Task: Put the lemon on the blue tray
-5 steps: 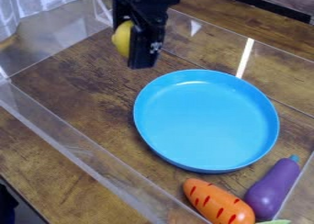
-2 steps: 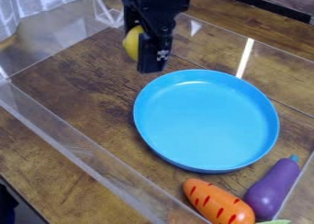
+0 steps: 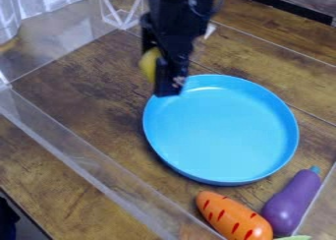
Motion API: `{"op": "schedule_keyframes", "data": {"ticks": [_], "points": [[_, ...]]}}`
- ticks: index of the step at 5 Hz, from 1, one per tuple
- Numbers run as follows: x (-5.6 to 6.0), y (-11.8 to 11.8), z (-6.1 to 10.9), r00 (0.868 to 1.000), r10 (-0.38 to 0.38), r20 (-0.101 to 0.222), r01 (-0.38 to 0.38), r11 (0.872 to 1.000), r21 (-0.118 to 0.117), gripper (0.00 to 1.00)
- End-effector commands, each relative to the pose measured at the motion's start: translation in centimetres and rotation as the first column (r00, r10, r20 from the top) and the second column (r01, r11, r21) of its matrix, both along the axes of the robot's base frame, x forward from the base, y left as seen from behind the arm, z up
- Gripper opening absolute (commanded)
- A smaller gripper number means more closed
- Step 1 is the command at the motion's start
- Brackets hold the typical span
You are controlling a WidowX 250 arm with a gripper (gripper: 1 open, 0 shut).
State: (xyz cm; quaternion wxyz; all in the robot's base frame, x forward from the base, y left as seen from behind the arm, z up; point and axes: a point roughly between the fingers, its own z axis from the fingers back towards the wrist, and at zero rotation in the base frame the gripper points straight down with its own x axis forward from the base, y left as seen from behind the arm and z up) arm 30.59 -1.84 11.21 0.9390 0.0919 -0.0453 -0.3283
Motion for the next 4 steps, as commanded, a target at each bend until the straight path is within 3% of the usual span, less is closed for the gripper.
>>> {"op": "schedule_keyframes", "data": {"ticks": [1,2,4], "points": [[1.2,-3.8,2.9,0.996,-0.054,0.073,0.055,0.998,-0.008,0.00],[2.3,-5.2,2.9,0.996,-0.047,0.071,0.048,0.999,-0.016,0.00],[2.8,-5.4,3.2,0.998,0.026,0.051,-0.024,0.999,-0.048,0.00]]}}
